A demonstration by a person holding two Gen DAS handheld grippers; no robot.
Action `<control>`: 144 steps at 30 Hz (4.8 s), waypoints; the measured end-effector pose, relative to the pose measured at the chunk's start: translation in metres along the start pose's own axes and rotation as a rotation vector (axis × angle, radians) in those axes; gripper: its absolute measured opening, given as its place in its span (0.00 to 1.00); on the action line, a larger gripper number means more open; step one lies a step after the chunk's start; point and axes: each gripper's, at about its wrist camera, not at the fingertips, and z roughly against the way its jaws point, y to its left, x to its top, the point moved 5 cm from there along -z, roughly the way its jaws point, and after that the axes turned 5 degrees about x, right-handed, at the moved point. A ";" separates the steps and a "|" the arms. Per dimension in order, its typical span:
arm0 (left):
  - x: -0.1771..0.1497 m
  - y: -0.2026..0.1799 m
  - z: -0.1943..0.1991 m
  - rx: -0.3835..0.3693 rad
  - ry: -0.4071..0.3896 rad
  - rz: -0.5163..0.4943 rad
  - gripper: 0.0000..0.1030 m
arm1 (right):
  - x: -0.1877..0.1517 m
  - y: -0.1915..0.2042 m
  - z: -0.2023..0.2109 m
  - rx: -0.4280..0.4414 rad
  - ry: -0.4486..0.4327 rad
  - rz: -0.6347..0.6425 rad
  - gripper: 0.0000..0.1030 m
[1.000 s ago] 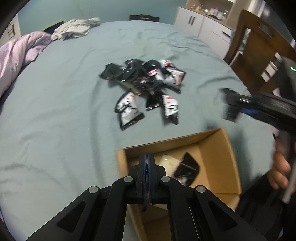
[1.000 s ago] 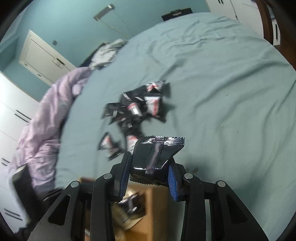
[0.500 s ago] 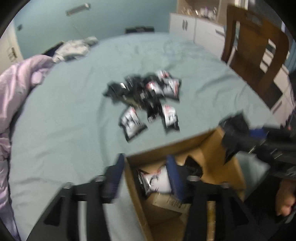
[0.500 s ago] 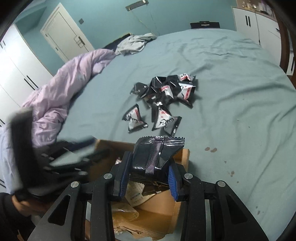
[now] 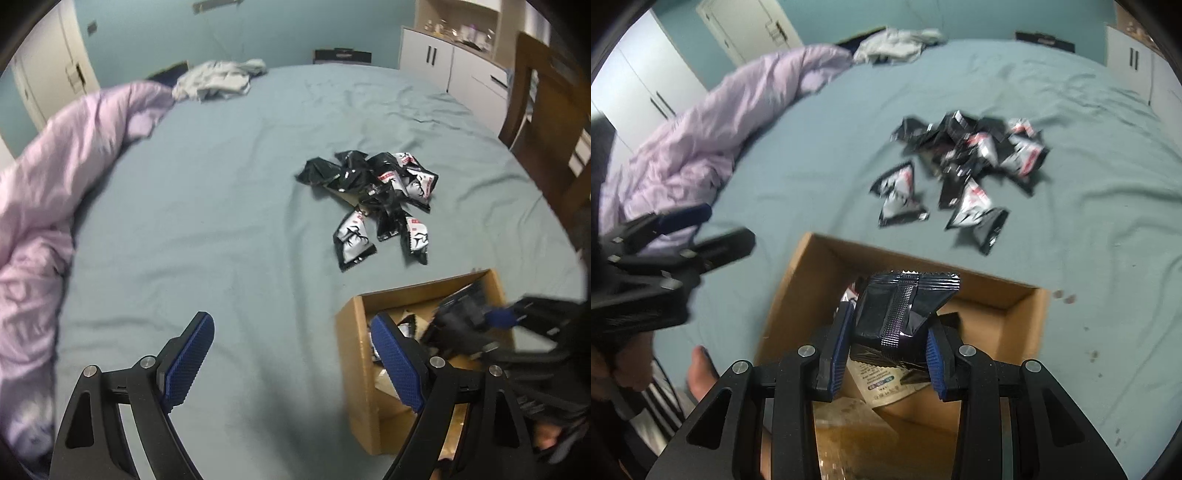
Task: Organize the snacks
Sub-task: 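Carry the black packet over the box and release it with the right tool, then move the open right tool back to the snack pile, then grasp a white red-labelled packet with the right tool while the left tool grasps another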
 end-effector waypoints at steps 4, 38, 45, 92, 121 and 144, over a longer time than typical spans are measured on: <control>-0.001 0.001 -0.005 -0.006 0.001 0.020 0.86 | 0.000 0.004 -0.030 -0.004 0.080 -0.030 0.34; -0.004 -0.047 0.012 0.016 -0.057 -0.138 0.86 | -0.017 -0.053 0.103 -0.169 -0.227 -0.152 0.77; 0.001 -0.057 0.019 0.007 -0.084 -0.166 0.86 | -0.004 -0.066 0.097 -0.164 -0.229 -0.189 0.77; 0.008 -0.044 -0.032 -0.111 0.079 -0.015 0.86 | 0.097 -0.102 -0.082 -0.110 0.148 -0.036 0.31; 0.075 -0.064 -0.127 -0.084 0.247 0.072 0.86 | -0.072 -0.035 0.139 -0.075 -0.453 -0.105 0.30; 0.056 -0.077 -0.054 -0.084 0.049 -0.077 0.27 | -0.023 -0.044 0.093 -0.154 -0.338 -0.155 0.30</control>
